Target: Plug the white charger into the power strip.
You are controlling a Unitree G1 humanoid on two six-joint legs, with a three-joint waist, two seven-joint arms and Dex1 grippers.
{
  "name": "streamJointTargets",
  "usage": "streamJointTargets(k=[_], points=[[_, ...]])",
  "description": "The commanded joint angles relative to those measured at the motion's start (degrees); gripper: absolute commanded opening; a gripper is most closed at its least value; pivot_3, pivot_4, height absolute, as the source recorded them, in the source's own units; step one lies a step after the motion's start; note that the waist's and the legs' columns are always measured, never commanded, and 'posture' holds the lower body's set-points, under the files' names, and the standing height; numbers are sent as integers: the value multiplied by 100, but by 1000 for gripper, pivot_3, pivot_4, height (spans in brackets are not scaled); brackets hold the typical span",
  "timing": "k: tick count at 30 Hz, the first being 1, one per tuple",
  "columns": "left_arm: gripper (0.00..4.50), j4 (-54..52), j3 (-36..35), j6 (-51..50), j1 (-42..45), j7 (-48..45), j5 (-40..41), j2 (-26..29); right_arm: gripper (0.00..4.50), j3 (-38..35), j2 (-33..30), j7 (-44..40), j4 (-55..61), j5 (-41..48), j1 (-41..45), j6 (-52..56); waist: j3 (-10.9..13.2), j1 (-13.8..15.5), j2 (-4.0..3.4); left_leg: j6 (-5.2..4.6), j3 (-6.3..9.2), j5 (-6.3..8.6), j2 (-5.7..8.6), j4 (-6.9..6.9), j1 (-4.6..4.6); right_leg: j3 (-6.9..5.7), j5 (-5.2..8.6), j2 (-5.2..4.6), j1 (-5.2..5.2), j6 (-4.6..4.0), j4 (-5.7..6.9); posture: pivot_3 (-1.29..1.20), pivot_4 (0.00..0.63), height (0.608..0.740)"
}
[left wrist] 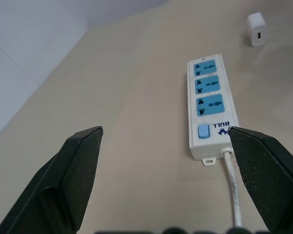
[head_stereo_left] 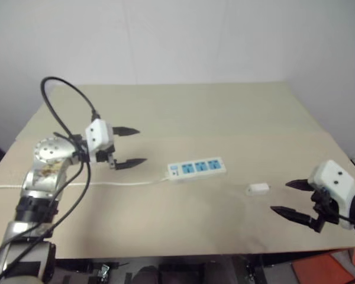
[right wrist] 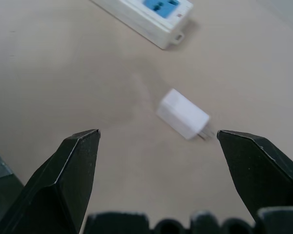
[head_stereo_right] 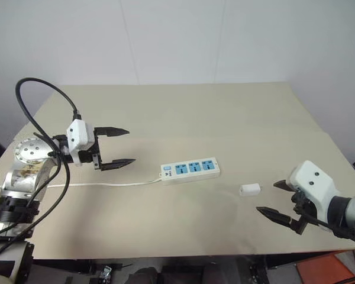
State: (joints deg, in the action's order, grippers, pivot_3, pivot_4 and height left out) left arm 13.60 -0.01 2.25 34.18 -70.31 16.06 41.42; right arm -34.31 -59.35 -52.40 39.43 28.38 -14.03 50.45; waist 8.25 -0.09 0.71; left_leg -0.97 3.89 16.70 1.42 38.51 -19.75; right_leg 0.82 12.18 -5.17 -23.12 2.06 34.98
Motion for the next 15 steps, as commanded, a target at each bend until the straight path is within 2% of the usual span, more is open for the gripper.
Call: streamJointTargets(k=[1,15], points=[[4487,189,60,292,216,2,-232,55,4500,-236,0,152,202,79,65,216,0,1,0,0,0,0,0,0,0,-1,0,1,0,0,0,0,150,740],[4487,821,117,783,461,2,-432,-279,4500,-760,158,-120,727,215,-398,130,0,29,1,-1,1,0,1,1,-1,-1,1,0,1,1,-1,0,150,740]])
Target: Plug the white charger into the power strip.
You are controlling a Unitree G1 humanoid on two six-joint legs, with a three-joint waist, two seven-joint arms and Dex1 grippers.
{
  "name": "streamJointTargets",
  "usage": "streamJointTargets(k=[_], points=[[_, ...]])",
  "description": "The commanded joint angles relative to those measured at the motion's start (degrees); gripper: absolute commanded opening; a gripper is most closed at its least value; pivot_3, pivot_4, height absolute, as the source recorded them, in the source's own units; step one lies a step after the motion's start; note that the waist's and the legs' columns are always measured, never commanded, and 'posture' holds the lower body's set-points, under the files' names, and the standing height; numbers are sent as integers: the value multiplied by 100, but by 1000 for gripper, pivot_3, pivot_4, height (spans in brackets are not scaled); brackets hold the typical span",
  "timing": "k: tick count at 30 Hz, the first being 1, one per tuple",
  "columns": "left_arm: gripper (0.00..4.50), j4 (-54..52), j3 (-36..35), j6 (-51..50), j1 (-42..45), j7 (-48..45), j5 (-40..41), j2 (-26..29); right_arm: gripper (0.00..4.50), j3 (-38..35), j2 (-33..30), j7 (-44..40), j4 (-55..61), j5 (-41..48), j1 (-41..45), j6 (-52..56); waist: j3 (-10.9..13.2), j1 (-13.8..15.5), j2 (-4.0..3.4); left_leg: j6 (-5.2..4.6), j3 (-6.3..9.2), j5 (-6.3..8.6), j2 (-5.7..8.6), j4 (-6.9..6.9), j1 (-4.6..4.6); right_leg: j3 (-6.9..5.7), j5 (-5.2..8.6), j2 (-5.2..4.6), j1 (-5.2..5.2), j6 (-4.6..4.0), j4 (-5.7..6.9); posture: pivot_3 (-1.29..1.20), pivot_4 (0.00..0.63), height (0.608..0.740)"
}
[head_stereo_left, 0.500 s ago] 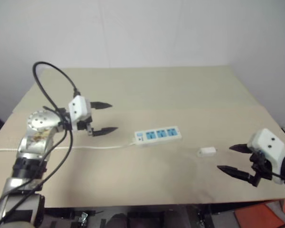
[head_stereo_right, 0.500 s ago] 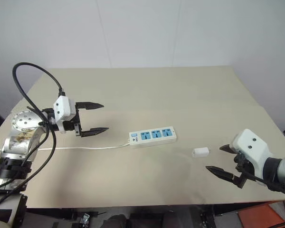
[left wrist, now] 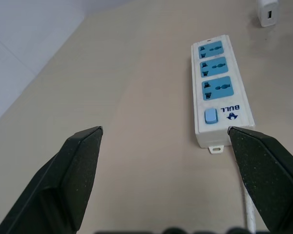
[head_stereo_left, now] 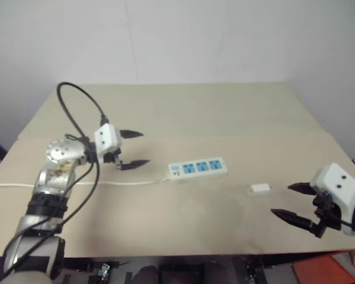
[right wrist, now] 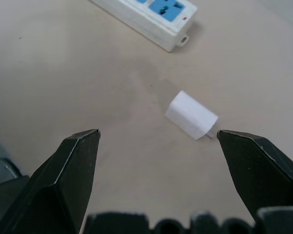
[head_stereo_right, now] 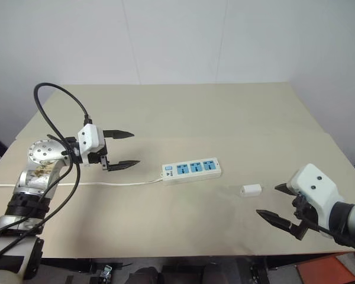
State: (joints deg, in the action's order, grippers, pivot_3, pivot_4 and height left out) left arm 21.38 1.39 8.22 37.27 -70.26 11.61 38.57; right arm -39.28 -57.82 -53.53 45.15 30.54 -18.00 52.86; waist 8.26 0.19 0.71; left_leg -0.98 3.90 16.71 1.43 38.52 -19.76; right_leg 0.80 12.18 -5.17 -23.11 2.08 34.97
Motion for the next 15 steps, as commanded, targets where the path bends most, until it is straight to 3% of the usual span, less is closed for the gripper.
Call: streamJointTargets(k=[1,15], points=[[4487,65,-31,194,170,-10,12,-2,4500,-269,11,4,171,-18,-13,-131,0,-3,0,0,0,0,0,0,0,0,0,0,0,0,0,0,150,740],[4487,296,-23,442,246,-112,-188,151,4500,221,-55,319,69,-189,346,-244,0,-22,0,0,0,0,-1,-1,0,0,0,1,-1,0,0,0,150,740]])
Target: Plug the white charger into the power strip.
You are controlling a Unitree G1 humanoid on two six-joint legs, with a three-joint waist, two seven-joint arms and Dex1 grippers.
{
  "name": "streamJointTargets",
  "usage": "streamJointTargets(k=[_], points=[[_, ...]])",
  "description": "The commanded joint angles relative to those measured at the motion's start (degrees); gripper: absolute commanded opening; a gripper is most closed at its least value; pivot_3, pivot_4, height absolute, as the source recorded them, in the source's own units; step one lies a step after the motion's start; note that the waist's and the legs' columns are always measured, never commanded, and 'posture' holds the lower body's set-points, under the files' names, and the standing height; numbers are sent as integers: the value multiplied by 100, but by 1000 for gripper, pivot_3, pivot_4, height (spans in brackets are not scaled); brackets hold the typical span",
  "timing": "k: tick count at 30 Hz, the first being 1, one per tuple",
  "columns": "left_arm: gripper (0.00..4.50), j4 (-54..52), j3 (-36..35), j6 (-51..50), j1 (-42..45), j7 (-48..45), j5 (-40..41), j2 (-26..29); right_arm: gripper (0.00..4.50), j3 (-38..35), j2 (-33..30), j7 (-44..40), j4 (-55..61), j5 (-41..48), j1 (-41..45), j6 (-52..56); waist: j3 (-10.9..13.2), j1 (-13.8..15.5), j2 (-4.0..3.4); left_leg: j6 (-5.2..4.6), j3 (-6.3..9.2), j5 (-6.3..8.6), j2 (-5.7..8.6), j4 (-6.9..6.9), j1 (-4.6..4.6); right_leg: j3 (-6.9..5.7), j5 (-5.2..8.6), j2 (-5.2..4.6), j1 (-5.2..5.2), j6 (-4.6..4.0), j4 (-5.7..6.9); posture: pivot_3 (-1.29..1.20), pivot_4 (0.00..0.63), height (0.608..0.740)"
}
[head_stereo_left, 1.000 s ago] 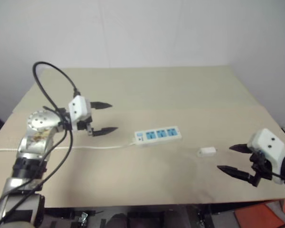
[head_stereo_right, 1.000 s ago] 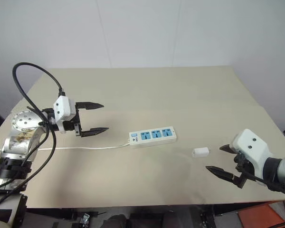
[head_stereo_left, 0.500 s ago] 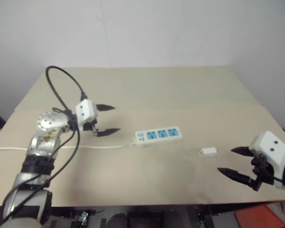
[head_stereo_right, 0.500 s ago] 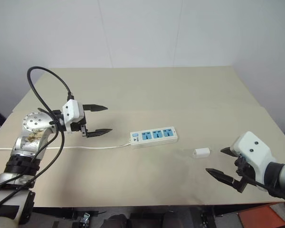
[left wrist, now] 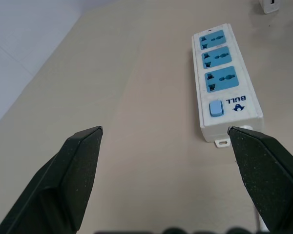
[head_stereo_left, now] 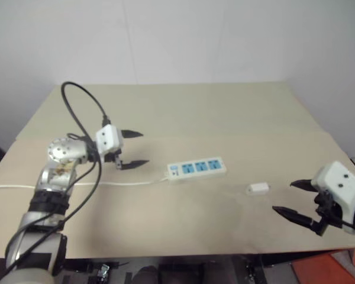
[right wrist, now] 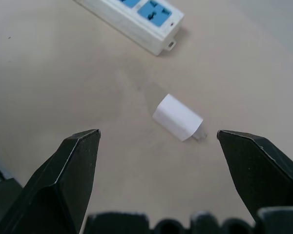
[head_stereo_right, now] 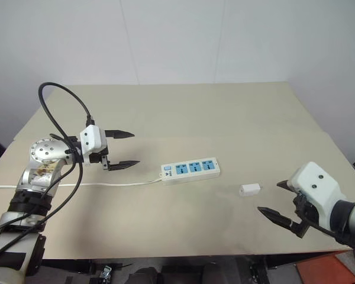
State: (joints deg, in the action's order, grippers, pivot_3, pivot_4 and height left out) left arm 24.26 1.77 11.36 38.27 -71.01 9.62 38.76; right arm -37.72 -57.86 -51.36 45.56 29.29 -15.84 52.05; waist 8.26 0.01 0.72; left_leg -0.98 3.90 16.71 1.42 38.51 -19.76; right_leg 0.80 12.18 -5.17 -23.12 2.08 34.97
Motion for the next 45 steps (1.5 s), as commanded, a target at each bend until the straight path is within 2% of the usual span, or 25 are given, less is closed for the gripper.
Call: streamJointTargets(k=[1,5,10,15,19,21,29,35,40,45], points=[[4487,38,-55,145,161,-38,6,116,4500,102,-53,112,7,-89,147,-200,0,-4,0,0,0,0,0,0,1,0,0,0,0,0,0,0,150,740],[4487,349,-187,86,290,-285,422,-193,4500,190,-37,112,-17,-104,211,-233,0,19,0,0,0,0,2,1,-1,-1,0,-1,0,0,-1,0,150,740],[4487,1507,-423,163,808,-800,1004,-976,4500,419,-109,140,-113,-127,435,-302,0,55,1,0,1,0,6,7,-7,-5,0,-3,0,1,0,0,150,740],[4487,2976,-376,675,1320,-1329,820,-1514,4500,483,-107,245,25,-138,515,-223,1,29,3,-12,1,7,9,10,-10,-6,1,-1,2,1,-1,0,150,740],[4487,3653,-515,612,1571,-1496,889,-1863,4500,418,-58,335,145,-128,458,-155,2,1,6,-17,2,9,11,17,-17,-5,0,-4,1,1,1,0,150,740],[4487,3921,-409,904,1591,-1453,666,-2013,4500,335,-13,402,298,-62,427,-39,2,6,6,-17,3,10,12,20,-16,-5,0,-5,1,2,0,0,150,740],[4487,4555,-465,1374,1538,-1202,289,-2380,4500,-76,135,470,724,132,219,332,3,28,7,-20,7,11,13,20,-17,-6,0,-4,1,3,-1,0,150,740],[4487,4879,-210,1772,1403,-738,-370,-2388,4500,-316,69,432,922,310,166,614,2,27,7,-20,8,12,14,20,-14,-5,1,-4,2,3,0,0,150,740],[4487,5007,-247,1759,1355,-423,-582,-2451,4500,-418,7,407,931,357,129,690,3,52,8,-21,8,12,14,21,-16,-5,0,-5,2,4,-1,0,150,740],[4487,5011,-299,1739,1326,-529,-615,-2505,4500,-421,-42,439,930,376,154,733,2,58,7,-21,8,12,14,20,-15,-6,1,-5,2,5,0,0,150,740]])
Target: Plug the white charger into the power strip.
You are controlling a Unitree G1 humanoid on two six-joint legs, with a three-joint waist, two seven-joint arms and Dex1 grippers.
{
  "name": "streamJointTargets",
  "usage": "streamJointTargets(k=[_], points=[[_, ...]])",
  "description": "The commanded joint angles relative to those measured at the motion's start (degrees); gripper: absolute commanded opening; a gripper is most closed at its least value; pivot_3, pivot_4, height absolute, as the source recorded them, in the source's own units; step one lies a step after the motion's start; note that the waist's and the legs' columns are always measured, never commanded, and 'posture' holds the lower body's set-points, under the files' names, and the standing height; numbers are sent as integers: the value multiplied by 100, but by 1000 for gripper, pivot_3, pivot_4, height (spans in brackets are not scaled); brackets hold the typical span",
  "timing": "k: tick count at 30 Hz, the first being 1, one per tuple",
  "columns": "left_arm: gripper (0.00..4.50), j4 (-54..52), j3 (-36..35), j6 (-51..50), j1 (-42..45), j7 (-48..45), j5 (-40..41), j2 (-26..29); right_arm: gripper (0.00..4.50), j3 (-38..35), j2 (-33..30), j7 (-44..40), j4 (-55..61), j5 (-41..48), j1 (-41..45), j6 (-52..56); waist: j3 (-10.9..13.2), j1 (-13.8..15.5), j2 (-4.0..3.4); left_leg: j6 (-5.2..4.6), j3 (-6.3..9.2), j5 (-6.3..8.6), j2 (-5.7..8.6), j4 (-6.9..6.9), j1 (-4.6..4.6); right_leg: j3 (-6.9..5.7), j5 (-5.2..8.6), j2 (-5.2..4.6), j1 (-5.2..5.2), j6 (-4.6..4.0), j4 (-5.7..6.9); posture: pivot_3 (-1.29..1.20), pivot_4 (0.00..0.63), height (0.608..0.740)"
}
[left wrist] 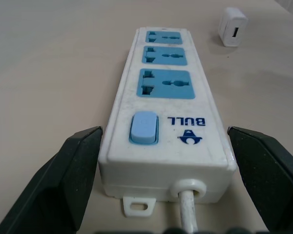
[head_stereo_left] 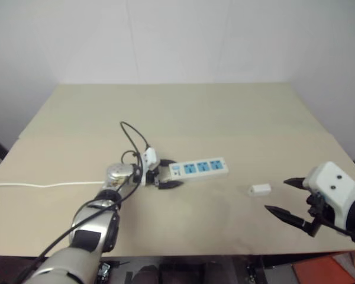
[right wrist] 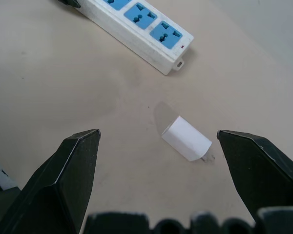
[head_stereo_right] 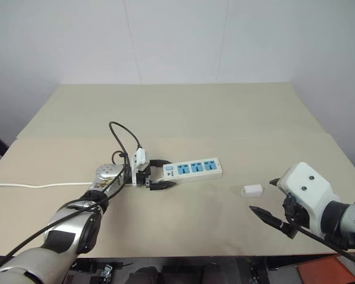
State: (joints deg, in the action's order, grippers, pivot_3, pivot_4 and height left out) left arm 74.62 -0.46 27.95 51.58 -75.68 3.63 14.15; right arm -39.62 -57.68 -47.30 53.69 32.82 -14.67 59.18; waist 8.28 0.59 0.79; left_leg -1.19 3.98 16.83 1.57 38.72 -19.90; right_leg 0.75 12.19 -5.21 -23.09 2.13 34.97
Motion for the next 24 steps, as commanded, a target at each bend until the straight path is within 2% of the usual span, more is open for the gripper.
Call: streamJointTargets(k=[1,10,13,15,21,24], points=[[4487,-33,-87,83,-11,-104,-12,-53,4500,-208,-58,53,126,-7,18,9,0,1,0,0,0,0,0,0,0,0,0,0,0,0,0,0,150,740],[4487,-23,-49,123,-127,-192,-147,-112,4500,-13,-66,200,117,-21,85,-20,-2,1,0,0,0,0,1,0,2,0,0,-1,1,1,0,0,150,740],[3907,-15,-48,173,-150,-33,-201,-166,4500,0,-94,210,96,-45,86,-32,-4,6,0,0,0,0,1,0,3,0,1,-1,3,2,0,0,150,740],[3324,-8,-15,194,-164,-13,-262,-168,4500,9,-112,217,87,-61,90,-34,-4,13,0,0,1,0,2,0,3,-1,2,-2,4,3,-1,0,150,740],[3272,-70,-16,147,-150,-220,-240,-172,4500,34,-213,181,54,-83,116,-76,-7,10,0,0,1,0,4,0,6,-1,3,-4,8,4,0,0,150,740],[3272,-177,-35,207,-117,-521,-160,-114,4500,183,-659,-8,-164,-246,194,-238,-7,6,0,0,1,0,4,0,5,-1,3,-4,7,5,-1,0,150,740]])
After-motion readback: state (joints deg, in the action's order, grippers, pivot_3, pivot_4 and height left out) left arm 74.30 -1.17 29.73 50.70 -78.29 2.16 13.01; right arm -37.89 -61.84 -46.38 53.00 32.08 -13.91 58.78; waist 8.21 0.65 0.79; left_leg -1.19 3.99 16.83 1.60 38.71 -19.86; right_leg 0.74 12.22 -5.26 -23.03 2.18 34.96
